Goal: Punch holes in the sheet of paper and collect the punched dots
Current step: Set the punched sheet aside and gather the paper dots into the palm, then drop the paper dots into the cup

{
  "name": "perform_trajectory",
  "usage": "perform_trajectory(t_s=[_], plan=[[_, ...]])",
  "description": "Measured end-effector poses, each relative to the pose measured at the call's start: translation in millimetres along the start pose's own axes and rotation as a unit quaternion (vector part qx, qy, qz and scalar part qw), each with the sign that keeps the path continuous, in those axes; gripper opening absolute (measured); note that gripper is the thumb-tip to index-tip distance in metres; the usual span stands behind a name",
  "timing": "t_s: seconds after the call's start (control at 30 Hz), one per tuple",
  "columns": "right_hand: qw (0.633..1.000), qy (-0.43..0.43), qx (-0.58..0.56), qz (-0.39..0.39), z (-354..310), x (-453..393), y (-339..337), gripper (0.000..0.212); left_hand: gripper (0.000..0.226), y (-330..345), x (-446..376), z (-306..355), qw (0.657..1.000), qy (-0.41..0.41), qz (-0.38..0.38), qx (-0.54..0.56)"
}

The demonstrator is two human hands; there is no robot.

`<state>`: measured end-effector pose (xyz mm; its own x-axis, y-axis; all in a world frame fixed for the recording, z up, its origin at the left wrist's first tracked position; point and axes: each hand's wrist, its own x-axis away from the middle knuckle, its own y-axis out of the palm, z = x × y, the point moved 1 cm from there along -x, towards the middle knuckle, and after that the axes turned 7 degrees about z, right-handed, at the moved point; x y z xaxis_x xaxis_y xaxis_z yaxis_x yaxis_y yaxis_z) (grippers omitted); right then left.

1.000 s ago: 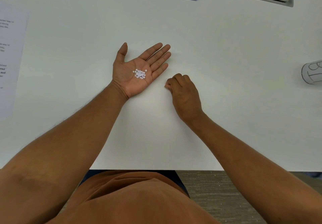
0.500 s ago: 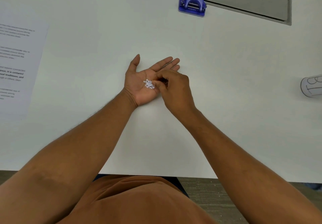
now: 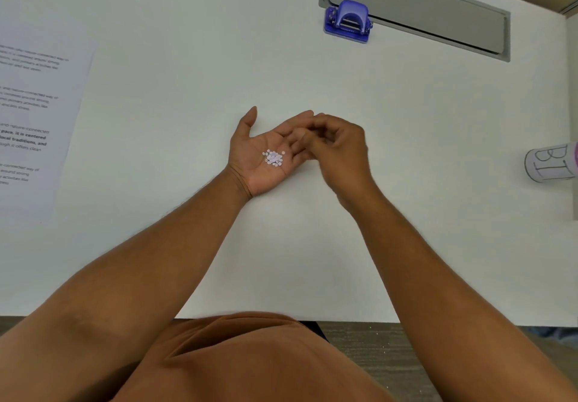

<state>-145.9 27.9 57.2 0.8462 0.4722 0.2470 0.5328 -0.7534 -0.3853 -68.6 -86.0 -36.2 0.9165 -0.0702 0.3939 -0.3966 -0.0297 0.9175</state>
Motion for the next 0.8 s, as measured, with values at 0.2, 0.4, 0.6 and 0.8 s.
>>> perform_trajectory(t_s=[0.2,0.4,0.6,0.8], plan=[[0.955,0.139,-0.257,0.051,4.2,-0.2,-53.2,0.016,0.088,16.0,13.0,30.6,0.998,0.062,-0.014,0.016],[0.923,0.186,-0.333,0.06,23.7,9.2,-73.6,0.016,0.087,38.4,16.4,52.6,0.994,0.102,0.001,0.04],[0.926,0.187,-0.324,0.042,39.6,11.4,-90.7,0.014,0.082,60.0,-7.0,11.3,0.992,0.122,0.023,0.025],[0.944,0.139,-0.299,0.031,60.7,5.9,-152.9,0.015,0.081,100.4,-63.6,-69.0,0.99,0.133,0.036,-0.001]])
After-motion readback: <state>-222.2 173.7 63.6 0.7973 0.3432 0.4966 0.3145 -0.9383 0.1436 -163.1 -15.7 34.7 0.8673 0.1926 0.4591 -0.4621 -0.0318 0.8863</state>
